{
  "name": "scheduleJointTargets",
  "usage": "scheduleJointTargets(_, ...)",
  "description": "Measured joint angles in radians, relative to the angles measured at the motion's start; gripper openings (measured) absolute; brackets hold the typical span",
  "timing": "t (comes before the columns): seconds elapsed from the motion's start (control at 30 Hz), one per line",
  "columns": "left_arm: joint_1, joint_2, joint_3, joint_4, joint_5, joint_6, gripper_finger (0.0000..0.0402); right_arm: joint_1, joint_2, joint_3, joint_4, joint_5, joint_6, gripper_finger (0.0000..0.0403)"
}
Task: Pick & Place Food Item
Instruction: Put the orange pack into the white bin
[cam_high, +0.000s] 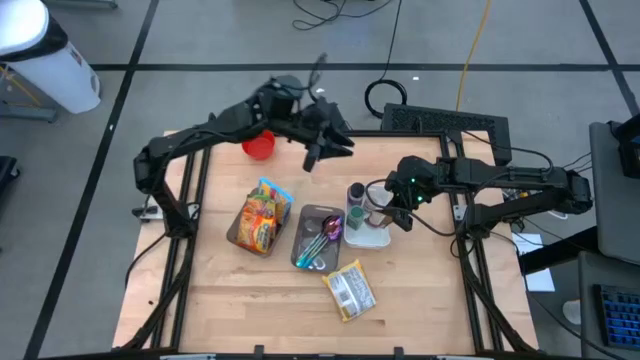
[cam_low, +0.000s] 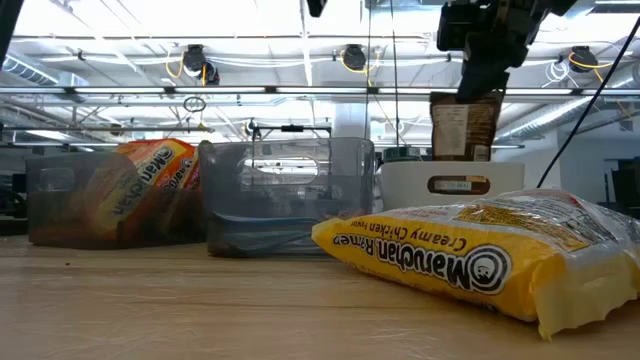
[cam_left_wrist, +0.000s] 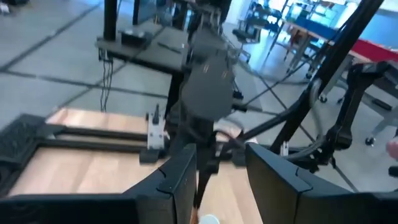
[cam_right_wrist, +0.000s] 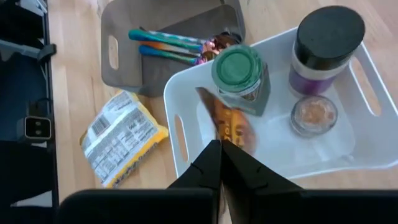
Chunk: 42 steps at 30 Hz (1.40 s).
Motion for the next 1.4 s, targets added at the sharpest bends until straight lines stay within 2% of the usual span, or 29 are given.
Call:
scheduleJointTargets(0.17,0.001,-0.072,0.001,0.005,-0.005,-0.001,0.0147,-0.002,0.000,-0.057,0.092,-0.002,0.011,0.0000)
scheduleJointTargets(0.37,0.001,-0.134,0.001,0.032,-0.013,-0.019,0.0147,-0.002,0.000,-0.106,0.113,-0.001,0.012,0.0000)
scheduleJointTargets(0.7,-0.013,-0.217,0.001,0.219,-0.014,-0.056,0.0147,-0.004,0.000,-0.224,0.264,0.007,0.064,0.0000)
scheduleJointTargets(0.8,-0.018,-0.237,0.001,0.219,-0.013,-0.048,0.0147,-0.004,0.000,-0.249,0.276,0.049,0.074,0.0000)
scheduleJointTargets(1.4,-0.034,-0.234,0.001,0.171,-0.004,-0.072,0.0147,-0.010,0.000,-0.267,0.373,0.047,0.113,0.0002)
